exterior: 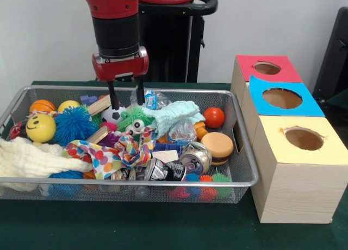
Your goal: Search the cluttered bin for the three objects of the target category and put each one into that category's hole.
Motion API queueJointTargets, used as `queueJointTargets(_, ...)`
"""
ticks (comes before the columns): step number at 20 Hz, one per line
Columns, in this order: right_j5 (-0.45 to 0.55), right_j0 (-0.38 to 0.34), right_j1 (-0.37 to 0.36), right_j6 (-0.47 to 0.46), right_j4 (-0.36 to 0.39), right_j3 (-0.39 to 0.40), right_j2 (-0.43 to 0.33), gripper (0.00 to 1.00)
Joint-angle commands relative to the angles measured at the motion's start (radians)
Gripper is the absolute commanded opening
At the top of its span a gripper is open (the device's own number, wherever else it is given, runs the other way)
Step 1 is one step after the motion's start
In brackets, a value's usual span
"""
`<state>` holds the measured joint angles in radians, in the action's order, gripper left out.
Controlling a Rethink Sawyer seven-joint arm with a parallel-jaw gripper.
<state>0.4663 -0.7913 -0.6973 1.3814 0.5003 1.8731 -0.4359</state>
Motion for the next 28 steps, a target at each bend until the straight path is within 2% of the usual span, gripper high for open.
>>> queueJointTargets(1,0.018,-0.145,0.02,-0.181,0.029,0.073,-0.198,1.0)
queueJointTargets(5,0.039,-0.149,0.012,-0.157,0.05,0.071,-0.208,1.0)
queueJointTargets(13,0.002,-0.069,-0.036,-0.042,0.078,0.105,-0.158,1.0)
queueJointTargets(19,-0.021,-0.02,-0.068,0.014,0.066,0.128,-0.13,1.0)
queueJointTargets(25,-0.066,0.033,-0.134,0.09,0.043,0.2,-0.103,1.0)
queueJointTargets(28,-0.092,0.053,-0.128,0.11,0.046,0.203,-0.086,1.0)
